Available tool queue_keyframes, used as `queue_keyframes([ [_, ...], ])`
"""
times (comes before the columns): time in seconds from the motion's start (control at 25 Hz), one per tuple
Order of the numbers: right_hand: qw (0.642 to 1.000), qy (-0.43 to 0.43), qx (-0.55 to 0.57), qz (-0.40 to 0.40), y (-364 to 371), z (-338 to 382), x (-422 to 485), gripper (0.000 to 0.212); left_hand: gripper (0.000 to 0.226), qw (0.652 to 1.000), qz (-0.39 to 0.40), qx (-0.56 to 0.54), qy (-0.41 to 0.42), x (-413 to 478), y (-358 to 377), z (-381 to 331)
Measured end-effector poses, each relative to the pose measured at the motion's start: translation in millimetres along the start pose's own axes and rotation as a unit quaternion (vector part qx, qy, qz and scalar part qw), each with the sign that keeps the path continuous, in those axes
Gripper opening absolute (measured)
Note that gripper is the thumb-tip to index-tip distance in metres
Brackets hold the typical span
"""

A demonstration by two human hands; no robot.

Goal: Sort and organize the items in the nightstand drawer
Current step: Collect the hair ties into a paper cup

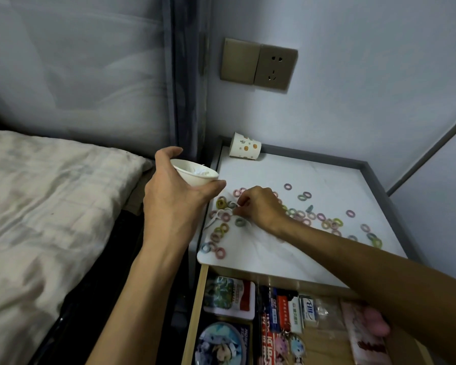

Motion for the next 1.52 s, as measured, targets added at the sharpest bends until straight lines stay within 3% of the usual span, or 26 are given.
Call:
queue_keyframes([
  [0.56,0.976,-0.057,-0.206,0.045,0.3,4.5,-4.9,0.017,0.082,1.0,0.0,-0.001,-0.001,1.4,-2.3,1.5],
  [0.72,0.993,-0.104,-0.062,0.0,-19.0,13.7,-0.5,0.013,0.082,1.0,-0.001,0.0,0.0,2.5,-2.8,1.2],
  [0.88,0.963,-0.249,-0.027,0.096,-0.4,61.5,4.6,0.01,0.082,1.0,-0.001,-0.005,-0.001,2.4,-3.1,1.6],
  [1.08,0.947,-0.296,0.043,0.116,18.9,68.5,4.7,0.008,0.082,1.0,-0.005,-0.001,0.003,3.4,-3.4,0.2],
  [1.32,0.942,-0.313,0.016,0.119,23.4,65.0,1.1,0.005,0.082,1.0,-0.002,-0.001,0.003,4.2,-2.6,1.7],
  [1.52,0.933,-0.335,-0.095,0.09,17.0,53.1,-3.3,0.013,0.083,1.0,0.002,-0.003,0.006,1.9,-1.5,2.0],
])
Point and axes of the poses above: each hand's wrist, its own x-axis towards the middle knuckle, its own y-axis out of the palm, z = x × y, the point moved 8 cm from there along x, towards the middle knuckle, and after that the axes turned 10 degrees about -y, right-handed, at the moved point
